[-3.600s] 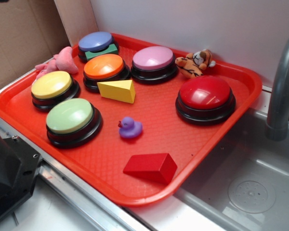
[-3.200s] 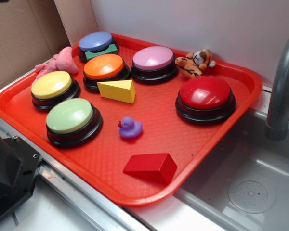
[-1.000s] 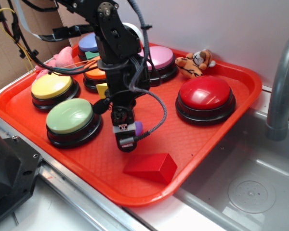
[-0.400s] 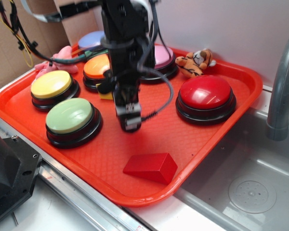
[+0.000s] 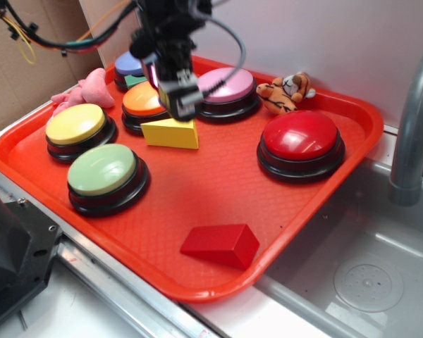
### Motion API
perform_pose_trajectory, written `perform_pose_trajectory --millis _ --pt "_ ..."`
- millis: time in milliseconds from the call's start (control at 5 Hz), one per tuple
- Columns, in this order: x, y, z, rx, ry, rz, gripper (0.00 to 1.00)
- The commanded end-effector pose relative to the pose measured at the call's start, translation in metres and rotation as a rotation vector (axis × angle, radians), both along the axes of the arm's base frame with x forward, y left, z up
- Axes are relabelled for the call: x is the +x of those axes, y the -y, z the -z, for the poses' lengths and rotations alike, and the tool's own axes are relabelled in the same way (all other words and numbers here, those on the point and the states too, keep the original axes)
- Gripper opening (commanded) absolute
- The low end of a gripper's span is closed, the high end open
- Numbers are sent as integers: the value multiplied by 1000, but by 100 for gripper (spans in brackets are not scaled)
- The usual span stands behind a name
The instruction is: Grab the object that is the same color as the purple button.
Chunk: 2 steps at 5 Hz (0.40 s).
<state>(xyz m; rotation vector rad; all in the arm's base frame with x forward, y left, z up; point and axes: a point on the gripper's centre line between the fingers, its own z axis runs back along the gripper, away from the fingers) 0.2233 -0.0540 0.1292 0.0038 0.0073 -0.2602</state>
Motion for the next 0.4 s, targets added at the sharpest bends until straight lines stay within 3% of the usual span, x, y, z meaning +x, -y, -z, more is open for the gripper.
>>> perform_pose_trajectory --millis 0,200 --pt "-4 -28 -67 -21 97 -193 0" --pt "-6 -29 -66 -25 63 -239 0"
